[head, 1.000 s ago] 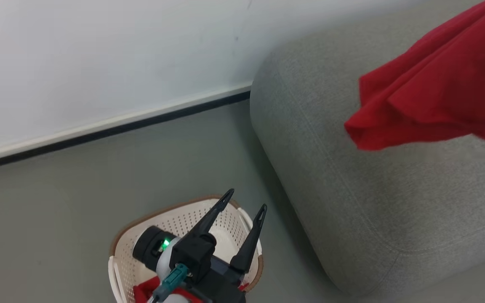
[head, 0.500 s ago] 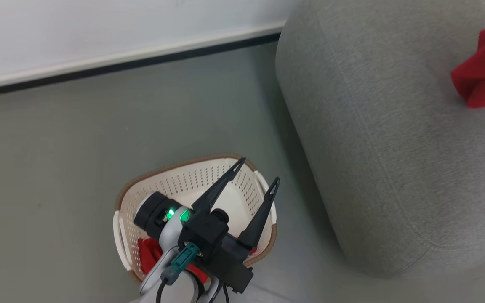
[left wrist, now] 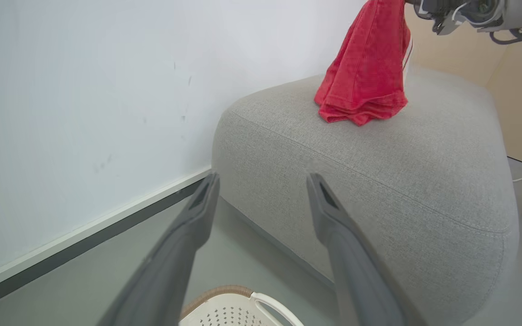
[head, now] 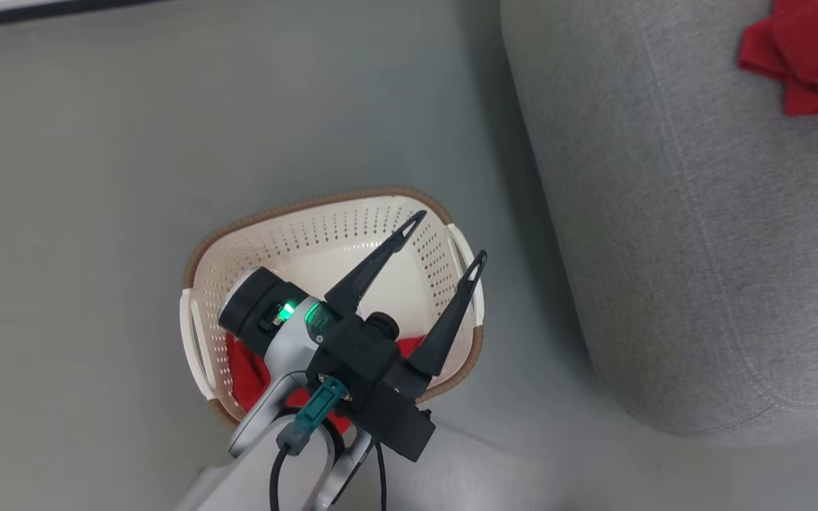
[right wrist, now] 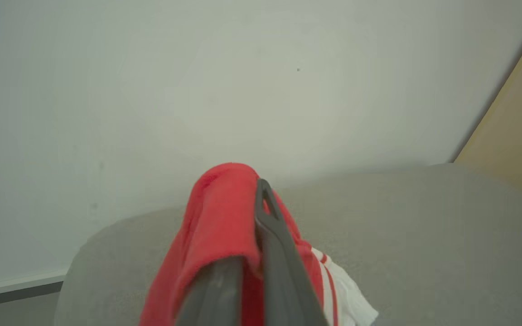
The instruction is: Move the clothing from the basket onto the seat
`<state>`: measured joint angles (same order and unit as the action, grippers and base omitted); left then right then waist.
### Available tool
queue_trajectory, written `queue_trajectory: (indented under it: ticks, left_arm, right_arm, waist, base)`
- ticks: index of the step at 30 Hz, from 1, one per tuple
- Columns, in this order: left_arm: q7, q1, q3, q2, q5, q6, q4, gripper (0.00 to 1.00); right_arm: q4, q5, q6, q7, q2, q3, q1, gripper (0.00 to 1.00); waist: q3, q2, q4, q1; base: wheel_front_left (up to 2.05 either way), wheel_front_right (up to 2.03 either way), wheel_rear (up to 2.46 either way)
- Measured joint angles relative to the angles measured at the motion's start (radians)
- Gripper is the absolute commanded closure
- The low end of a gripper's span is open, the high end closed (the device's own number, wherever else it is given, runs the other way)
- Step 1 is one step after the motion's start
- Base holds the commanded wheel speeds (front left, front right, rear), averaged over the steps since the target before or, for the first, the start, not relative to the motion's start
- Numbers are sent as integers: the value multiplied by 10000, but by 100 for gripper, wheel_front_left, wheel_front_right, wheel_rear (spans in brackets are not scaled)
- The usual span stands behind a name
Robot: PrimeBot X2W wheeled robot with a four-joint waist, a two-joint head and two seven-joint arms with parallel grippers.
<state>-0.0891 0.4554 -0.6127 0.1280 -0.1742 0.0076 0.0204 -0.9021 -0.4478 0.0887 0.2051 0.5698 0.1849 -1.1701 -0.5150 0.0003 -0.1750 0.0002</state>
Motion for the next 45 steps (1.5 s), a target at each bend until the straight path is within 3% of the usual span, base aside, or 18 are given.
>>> queue_trajectory:
  ticks: [6,11,14,15,16,31,45]
  left_arm:
    - [82,203,50,96,92,10,59,0]
    - [82,384,-8,33,105,0,232,0]
    - [82,390,-13,19,105,2,245,0]
    - [81,390,-10,19,105,0,253,0]
    - [77,390,-4,21,105,0,290,0]
    - [-506,194,426,79,-178,71,1175,0]
    - [-1152,-560,685,-161,-798,190,2086,0]
  right_arm:
    - [-803,182,8,180,-738,407,-38,100]
    - [-1287,428,79,268,-918,744,-33,100]
    - [-1469,683,104,341,-905,936,-34,51]
    - [-1530,719,128,341,-905,982,-34,29]
    - [-1616,719,130,343,-911,1018,-34,0]
    - [-1778,859,320,443,-1340,1498,960,0]
    - [-556,871,345,445,-1432,1446,2717,0]
  waist:
    - [-673,0,9,0]
    - [-831,-1,-20,-1]
    - [-822,-2,-6,-3]
    - [-820,-2,-5,-3]
    - [-808,-1,-3,-3]
    - [9,-2,-210,-4]
    - [1508,-4,-191,-4]
  base:
    - [0,0,0]
    - [0,0,0]
    - [0,0,0]
    - [0,0,0]
    - [0,0,0]
    - [0,0,0]
    - [0,0,0]
